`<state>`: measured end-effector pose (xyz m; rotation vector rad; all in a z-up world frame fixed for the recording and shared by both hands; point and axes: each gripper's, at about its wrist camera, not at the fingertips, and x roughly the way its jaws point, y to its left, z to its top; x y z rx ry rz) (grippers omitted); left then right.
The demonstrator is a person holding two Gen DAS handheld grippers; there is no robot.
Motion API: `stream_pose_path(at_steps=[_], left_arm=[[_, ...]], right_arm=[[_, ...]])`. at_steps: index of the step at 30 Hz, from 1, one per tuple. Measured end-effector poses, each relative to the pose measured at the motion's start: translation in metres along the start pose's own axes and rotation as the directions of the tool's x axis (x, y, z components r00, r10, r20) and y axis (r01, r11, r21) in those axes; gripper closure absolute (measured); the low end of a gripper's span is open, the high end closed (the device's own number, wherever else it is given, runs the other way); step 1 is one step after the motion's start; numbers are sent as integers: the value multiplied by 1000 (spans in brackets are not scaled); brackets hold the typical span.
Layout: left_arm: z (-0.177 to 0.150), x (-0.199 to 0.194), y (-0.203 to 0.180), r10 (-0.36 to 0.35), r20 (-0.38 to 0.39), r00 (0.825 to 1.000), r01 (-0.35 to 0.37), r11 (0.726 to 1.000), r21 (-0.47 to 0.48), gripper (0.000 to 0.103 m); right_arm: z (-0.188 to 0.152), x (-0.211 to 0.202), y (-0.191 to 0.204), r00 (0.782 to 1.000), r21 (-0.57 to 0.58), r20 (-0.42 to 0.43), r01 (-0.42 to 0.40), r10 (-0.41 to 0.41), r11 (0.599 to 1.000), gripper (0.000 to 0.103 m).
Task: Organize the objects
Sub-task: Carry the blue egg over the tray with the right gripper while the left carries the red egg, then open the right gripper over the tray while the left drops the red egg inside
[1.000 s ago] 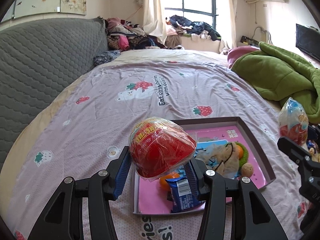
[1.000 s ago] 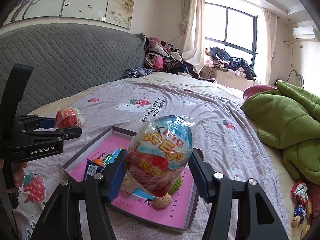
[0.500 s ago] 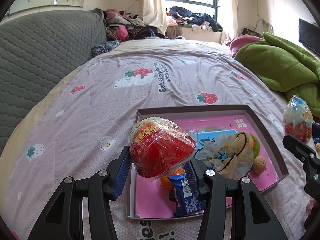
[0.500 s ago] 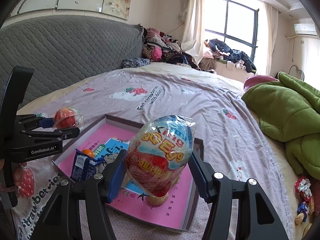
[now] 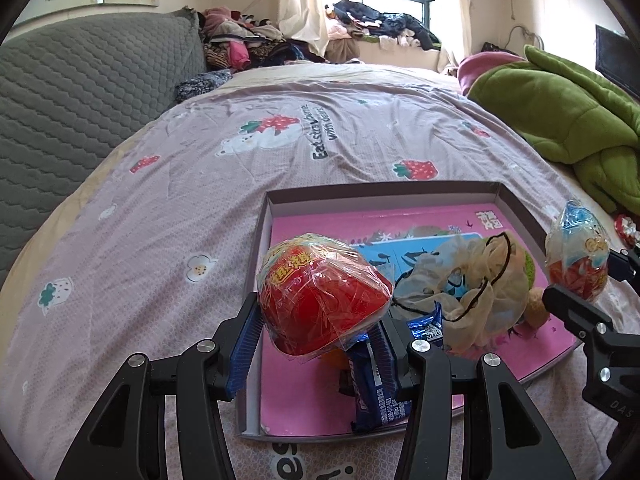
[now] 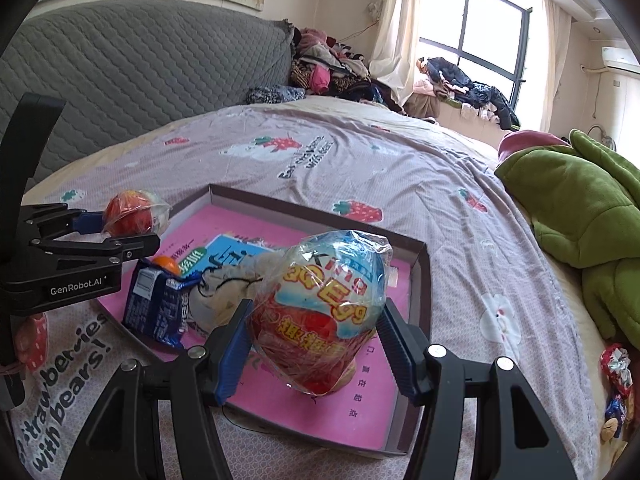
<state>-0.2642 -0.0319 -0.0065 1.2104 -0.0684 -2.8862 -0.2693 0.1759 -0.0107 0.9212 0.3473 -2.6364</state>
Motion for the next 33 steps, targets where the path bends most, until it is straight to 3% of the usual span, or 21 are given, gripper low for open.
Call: stream_pose_path(at_steps=[22, 33], left_arm=[[-3, 17, 1, 7, -35, 999, -7, 1000, 5, 49], [-5, 13, 1, 22, -30, 999, -22, 1000, 5, 43]], right_arm=[[-16, 27, 17, 996, -45, -90, 5, -9, 999, 42], [-19, 32, 21, 993, -62, -116, 13, -20, 998, 42]])
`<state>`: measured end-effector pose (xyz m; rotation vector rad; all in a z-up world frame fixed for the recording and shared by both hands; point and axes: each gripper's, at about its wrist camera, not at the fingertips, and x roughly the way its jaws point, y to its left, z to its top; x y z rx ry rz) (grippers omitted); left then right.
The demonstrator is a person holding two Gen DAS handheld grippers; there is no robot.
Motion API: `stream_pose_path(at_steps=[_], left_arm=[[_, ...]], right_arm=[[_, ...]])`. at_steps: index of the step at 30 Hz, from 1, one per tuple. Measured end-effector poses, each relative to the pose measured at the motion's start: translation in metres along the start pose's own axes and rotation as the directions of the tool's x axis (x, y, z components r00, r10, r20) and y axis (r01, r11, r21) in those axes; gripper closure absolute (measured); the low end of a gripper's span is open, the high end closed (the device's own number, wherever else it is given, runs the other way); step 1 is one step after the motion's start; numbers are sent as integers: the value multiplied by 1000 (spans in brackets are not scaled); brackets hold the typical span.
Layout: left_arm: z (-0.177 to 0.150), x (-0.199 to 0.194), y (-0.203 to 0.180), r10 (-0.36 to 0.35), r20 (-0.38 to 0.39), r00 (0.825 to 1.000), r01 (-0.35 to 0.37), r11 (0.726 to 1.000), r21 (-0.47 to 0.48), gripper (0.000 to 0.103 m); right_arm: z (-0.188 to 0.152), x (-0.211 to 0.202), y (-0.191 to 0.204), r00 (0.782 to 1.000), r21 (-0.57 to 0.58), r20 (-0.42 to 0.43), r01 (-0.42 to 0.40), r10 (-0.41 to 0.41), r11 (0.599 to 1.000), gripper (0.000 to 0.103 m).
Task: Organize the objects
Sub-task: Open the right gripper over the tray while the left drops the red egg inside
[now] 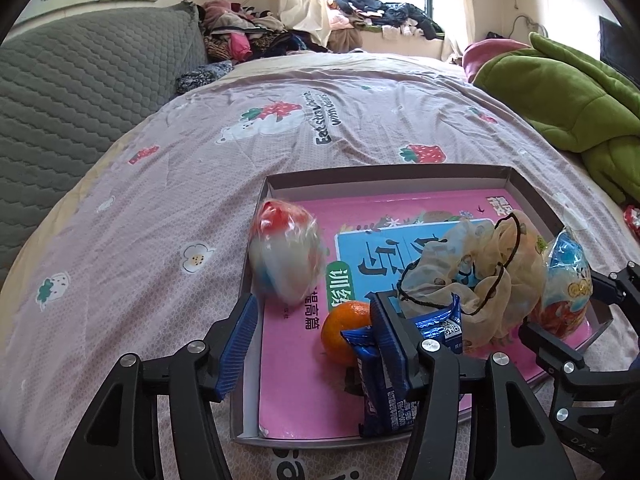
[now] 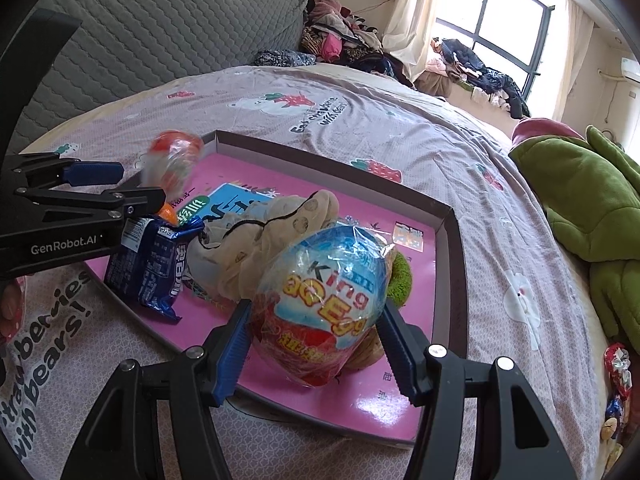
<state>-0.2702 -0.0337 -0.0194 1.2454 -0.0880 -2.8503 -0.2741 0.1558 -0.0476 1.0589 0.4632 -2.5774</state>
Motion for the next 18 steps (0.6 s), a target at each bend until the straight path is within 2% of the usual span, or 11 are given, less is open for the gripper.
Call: stream_pose_path(at_steps=[8, 18], left_arm=[[-1, -2, 3, -4, -1, 1000, 3, 1000, -14, 37], [-2, -5, 6, -2, 1, 1000, 2, 1000, -14, 36]], right_arm=[[-1, 2, 3, 1000, -17, -13, 6, -6, 1000, 41], [1, -3, 1, 1000, 1, -3, -1, 1, 1000, 41]])
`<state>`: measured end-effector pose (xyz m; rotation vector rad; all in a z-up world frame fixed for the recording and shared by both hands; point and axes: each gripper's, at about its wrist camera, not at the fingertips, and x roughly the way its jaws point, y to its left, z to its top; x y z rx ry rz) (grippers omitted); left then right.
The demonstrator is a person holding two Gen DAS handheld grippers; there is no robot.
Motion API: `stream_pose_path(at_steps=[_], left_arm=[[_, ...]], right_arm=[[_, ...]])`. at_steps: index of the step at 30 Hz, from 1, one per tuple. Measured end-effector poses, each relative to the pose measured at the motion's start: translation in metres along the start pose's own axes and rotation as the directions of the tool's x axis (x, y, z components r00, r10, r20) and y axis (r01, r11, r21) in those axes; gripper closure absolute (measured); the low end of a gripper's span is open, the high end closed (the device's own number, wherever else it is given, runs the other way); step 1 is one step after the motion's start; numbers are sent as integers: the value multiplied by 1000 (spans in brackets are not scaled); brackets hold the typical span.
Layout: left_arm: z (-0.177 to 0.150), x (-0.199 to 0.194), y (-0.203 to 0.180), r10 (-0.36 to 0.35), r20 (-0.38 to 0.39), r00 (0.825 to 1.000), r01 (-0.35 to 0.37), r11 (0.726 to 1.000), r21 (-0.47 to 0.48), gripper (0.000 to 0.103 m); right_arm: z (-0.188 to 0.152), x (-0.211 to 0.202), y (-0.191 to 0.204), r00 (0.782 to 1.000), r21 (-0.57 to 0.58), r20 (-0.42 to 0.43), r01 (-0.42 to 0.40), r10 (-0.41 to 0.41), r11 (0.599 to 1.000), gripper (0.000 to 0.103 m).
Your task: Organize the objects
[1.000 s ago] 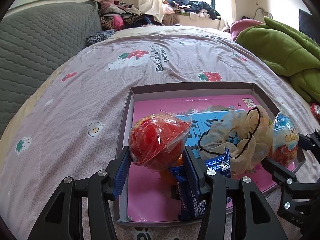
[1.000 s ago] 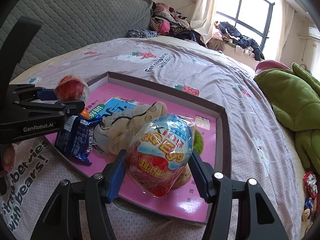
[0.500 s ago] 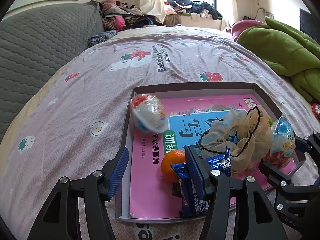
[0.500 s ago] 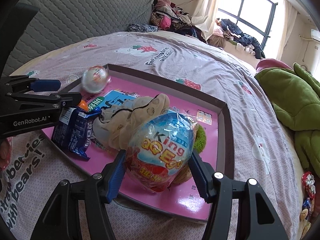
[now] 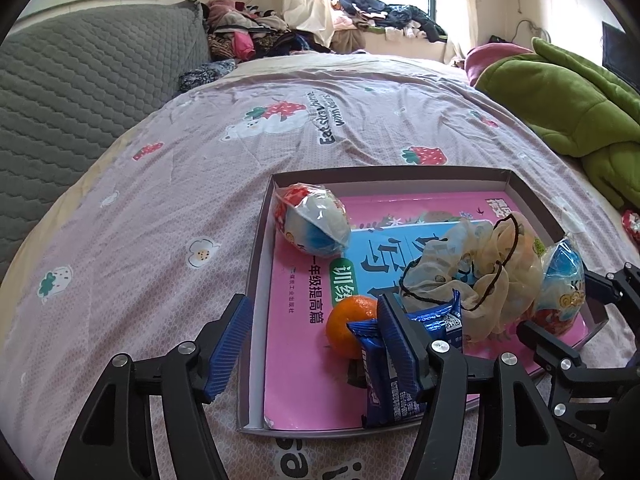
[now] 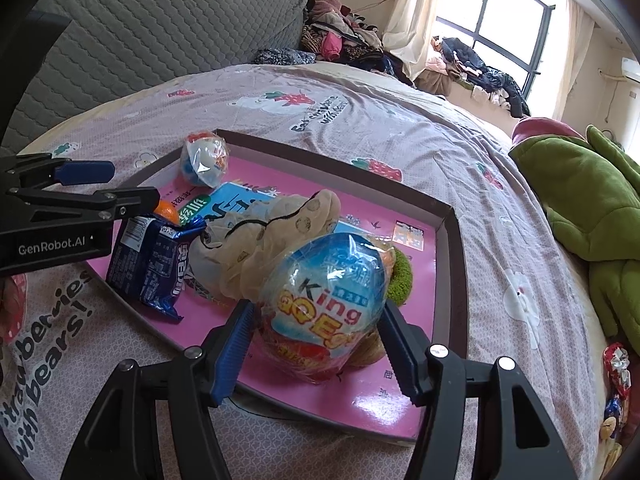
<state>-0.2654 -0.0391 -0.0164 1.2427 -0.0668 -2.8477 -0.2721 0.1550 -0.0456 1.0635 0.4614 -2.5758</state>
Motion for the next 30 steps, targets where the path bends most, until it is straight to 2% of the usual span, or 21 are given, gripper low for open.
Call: stream_pose_path(at_steps=[30], left_arm=[[3, -38, -1, 34, 57, 998, -33, 999, -16, 28]], right_arm=[[11, -37, -3, 995, 33, 93, -30, 27, 999, 39]])
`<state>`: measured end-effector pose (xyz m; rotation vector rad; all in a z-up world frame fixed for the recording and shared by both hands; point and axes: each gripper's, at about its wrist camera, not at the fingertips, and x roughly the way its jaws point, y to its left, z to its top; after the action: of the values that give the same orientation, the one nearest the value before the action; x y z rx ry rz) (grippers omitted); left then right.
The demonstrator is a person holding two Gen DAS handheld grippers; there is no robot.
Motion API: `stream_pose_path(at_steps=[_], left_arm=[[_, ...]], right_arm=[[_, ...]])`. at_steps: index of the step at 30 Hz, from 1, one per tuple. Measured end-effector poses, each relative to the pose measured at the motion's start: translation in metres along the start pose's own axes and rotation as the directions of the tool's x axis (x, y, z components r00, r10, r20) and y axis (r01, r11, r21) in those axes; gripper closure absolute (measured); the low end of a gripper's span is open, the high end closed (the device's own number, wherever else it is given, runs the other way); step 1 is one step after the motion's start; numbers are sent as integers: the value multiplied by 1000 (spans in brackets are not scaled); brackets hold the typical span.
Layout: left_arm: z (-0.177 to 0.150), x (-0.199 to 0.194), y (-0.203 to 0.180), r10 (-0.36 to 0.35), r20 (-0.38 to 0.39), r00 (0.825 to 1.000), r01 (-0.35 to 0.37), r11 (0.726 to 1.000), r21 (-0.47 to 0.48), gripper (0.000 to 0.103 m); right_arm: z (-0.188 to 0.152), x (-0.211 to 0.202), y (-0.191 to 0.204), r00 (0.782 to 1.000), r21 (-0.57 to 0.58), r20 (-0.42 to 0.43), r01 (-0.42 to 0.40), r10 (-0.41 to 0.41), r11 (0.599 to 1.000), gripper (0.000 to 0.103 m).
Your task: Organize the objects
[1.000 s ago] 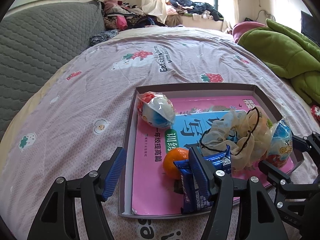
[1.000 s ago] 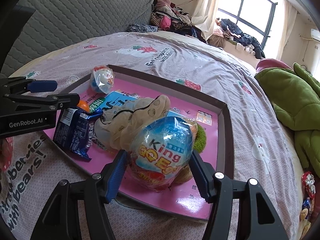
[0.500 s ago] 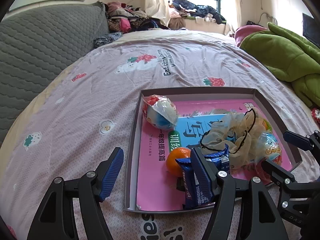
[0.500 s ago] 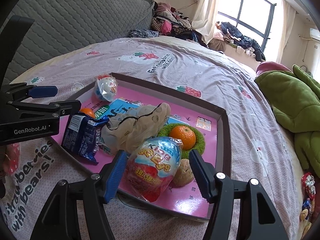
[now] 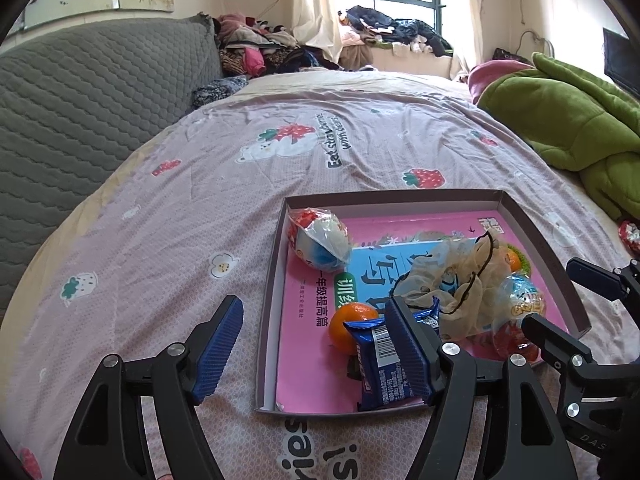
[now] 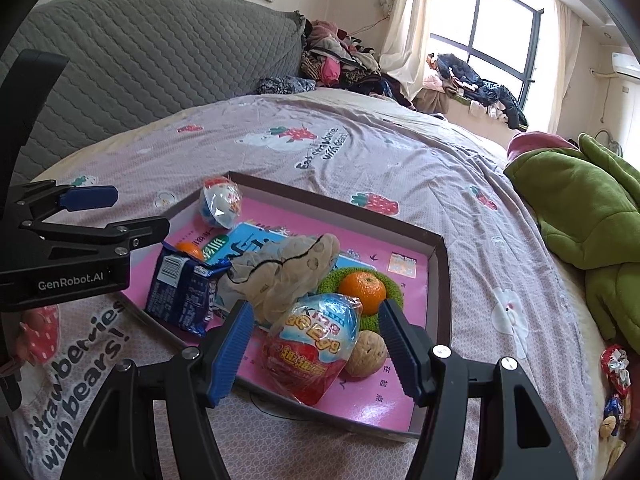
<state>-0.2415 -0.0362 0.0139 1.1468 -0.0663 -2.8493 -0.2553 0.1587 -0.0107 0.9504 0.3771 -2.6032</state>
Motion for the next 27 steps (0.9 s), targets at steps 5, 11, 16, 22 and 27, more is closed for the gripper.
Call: stream_pose_path(at_steps=[5, 11, 16, 22, 27], left_arm=[[1, -9, 0, -2, 9, 1000, 2, 1000, 1, 28], [1, -21, -2, -2, 25, 1000, 2, 1000, 1, 28], [2, -32, -3, 4, 35, 999, -4, 1000, 3, 28], [3, -44, -3, 7, 44, 999, -7, 1000, -1, 28], [4, -56, -4, 20, 57, 998, -20, 1000, 6, 28]], right_arm=[[3, -10, -2, 1000, 24, 23, -8, 7, 1000, 39], [7, -23, -4, 999, 57, 50, -16, 13, 998, 38], [10, -36, -6, 997, 82, 75, -18, 12, 996, 37], [14, -49, -6, 995, 94, 96, -15, 6, 995, 37], [15, -57, -8, 995, 117, 97, -7, -4, 993, 36]])
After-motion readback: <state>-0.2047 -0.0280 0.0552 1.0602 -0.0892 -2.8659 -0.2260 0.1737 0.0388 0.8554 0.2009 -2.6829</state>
